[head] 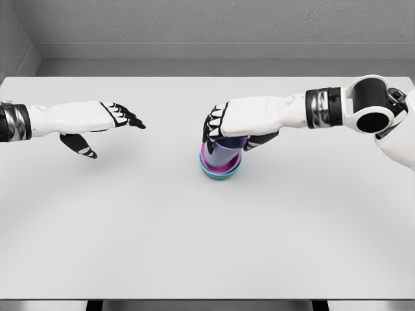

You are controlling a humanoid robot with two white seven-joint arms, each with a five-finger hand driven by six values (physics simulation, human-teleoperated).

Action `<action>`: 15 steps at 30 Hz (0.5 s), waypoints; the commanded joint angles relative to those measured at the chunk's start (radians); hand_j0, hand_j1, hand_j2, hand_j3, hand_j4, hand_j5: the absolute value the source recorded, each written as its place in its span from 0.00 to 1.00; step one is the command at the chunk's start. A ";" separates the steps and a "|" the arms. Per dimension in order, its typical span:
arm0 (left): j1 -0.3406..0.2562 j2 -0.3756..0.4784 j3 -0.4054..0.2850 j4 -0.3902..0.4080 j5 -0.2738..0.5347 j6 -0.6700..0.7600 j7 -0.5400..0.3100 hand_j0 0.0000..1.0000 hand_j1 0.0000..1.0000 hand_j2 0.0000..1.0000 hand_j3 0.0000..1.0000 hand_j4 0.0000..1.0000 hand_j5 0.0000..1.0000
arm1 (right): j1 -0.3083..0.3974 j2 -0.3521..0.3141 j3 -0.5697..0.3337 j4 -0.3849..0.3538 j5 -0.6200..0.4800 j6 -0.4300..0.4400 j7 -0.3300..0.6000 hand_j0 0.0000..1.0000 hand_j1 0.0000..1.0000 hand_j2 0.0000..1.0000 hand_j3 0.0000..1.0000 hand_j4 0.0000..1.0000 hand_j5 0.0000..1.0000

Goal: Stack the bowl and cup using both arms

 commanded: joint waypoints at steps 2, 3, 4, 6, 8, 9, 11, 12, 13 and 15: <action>0.000 -0.001 0.001 0.000 0.006 0.003 0.000 1.00 1.00 1.00 1.00 1.00 1.00 | 0.000 0.005 -0.001 0.008 -0.004 0.003 -0.001 0.60 0.60 0.60 0.60 0.60 0.60; 0.000 0.001 0.001 0.000 0.006 0.003 0.000 1.00 1.00 1.00 1.00 1.00 1.00 | 0.000 0.007 -0.001 0.012 -0.002 0.003 -0.001 0.60 0.60 0.60 0.60 0.60 0.60; 0.000 -0.001 0.001 0.000 0.006 0.003 0.000 1.00 1.00 1.00 1.00 1.00 1.00 | 0.000 0.008 0.000 0.012 -0.002 0.003 -0.001 0.60 0.60 0.60 0.60 0.60 0.60; 0.000 -0.001 0.001 0.000 0.006 0.003 0.000 1.00 1.00 1.00 1.00 1.00 1.00 | 0.002 0.008 0.002 0.013 -0.002 0.003 -0.001 0.60 0.60 0.60 0.60 0.60 0.60; 0.000 -0.001 0.001 0.000 0.006 0.003 0.000 1.00 1.00 1.00 1.00 1.00 1.00 | 0.002 0.008 0.002 0.018 -0.002 0.003 -0.001 0.60 0.60 0.60 0.60 0.60 0.60; 0.000 -0.001 0.001 0.000 0.006 0.003 0.000 1.00 1.00 1.00 1.00 1.00 1.00 | 0.002 0.008 0.002 0.019 -0.002 0.003 -0.001 0.60 0.60 0.60 0.60 0.60 0.60; 0.000 -0.001 0.001 0.000 0.006 0.003 0.000 1.00 1.00 1.00 1.00 1.00 1.00 | 0.002 0.008 0.004 0.019 -0.002 0.003 -0.001 0.60 0.60 0.60 0.60 0.60 0.60; 0.000 -0.001 0.001 0.000 0.006 0.003 0.000 1.00 1.00 1.00 1.00 1.00 1.00 | 0.003 0.008 0.004 0.021 0.001 0.003 -0.001 0.60 0.60 0.60 0.60 0.60 0.60; 0.000 -0.001 0.001 0.000 0.006 0.003 0.000 1.00 1.00 1.00 1.00 1.00 1.00 | 0.003 0.010 0.004 0.027 0.004 0.003 -0.001 0.60 0.60 0.60 0.60 0.60 0.60; 0.000 -0.001 0.001 0.000 0.006 0.003 0.000 1.00 1.00 1.00 1.00 1.00 1.00 | 0.003 0.018 0.014 0.035 0.007 0.003 -0.001 0.60 0.60 0.60 0.60 0.60 0.60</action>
